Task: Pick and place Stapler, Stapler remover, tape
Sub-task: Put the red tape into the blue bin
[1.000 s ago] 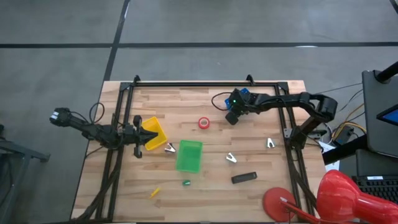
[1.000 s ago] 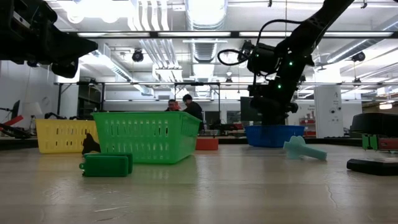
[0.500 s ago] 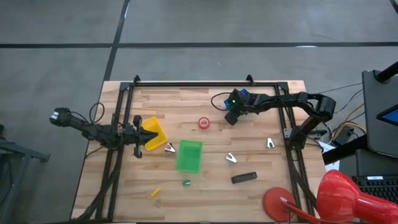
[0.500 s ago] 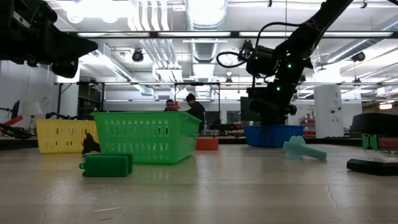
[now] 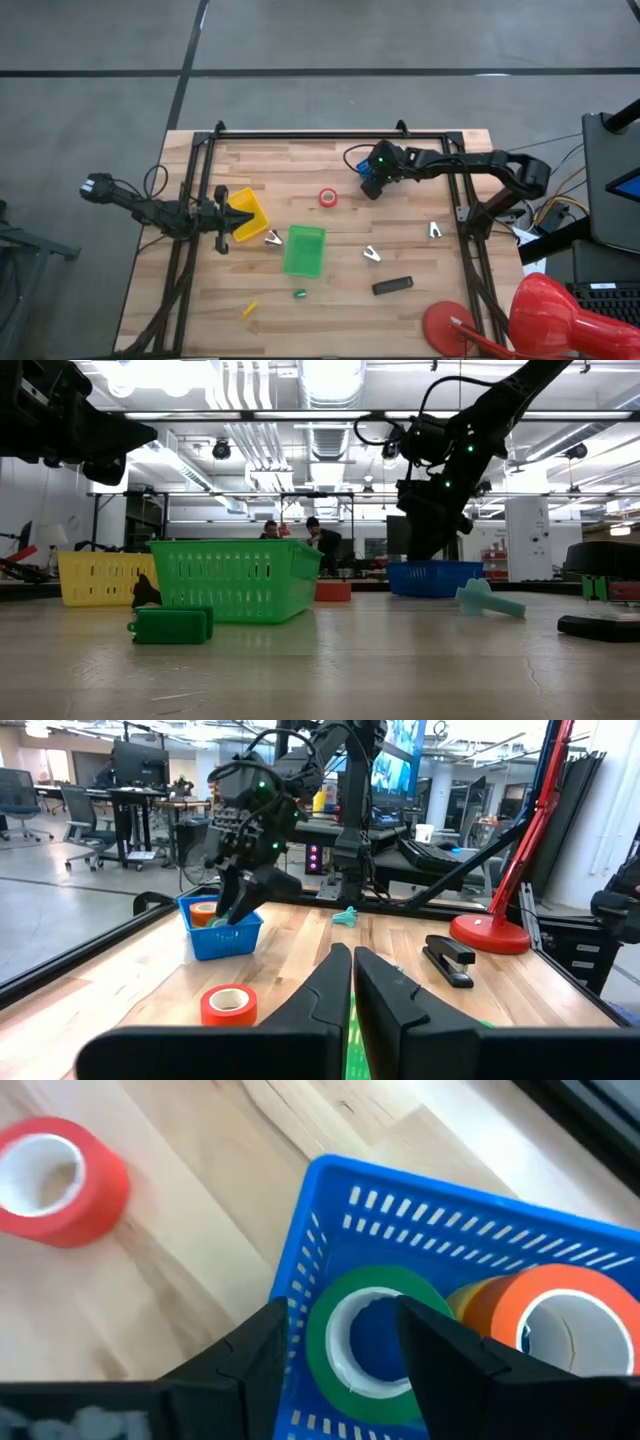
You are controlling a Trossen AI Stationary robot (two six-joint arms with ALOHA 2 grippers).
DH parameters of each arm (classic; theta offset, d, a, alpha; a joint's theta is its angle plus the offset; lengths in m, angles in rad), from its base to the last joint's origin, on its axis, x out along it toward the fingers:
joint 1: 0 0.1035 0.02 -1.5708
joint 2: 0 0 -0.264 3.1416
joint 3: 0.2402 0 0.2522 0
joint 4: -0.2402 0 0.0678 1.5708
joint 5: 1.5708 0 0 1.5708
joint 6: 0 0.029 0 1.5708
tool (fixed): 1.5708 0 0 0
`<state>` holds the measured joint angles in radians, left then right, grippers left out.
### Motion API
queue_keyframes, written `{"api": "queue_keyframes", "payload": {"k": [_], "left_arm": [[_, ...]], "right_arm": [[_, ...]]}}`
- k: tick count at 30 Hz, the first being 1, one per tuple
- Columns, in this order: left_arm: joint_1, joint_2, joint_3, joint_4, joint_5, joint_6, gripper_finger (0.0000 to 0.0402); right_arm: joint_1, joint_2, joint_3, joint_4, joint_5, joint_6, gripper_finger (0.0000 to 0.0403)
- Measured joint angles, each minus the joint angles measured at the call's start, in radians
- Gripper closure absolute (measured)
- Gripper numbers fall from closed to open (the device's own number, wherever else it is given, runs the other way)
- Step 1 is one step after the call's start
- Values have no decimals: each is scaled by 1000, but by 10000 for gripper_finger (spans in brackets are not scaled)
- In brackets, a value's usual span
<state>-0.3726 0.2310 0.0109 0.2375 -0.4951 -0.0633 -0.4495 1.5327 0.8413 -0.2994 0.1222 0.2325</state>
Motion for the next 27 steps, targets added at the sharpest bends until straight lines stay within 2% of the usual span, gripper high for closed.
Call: {"api": "queue_keyframes", "payload": {"k": [6, 8, 10, 15, 27], "left_arm": [[0, 0, 0, 0, 0, 0, 383], [0, 0, 0, 0, 0, 0, 383], [0, 0, 0, 0, 0, 0, 381], [0, 0, 0, 0, 0, 0, 382], [0, 0, 0, 0, 0, 0, 383]], "right_arm": [[26, -34, 0, -10, 100, -22, 220], [36, -46, 0, -2, 103, -39, 220], [63, -54, 0, 30, 77, -77, 220], [141, -39, 0, 104, -102, -218, 229], [291, 97, 3, 292, -94, -353, 252]]}}
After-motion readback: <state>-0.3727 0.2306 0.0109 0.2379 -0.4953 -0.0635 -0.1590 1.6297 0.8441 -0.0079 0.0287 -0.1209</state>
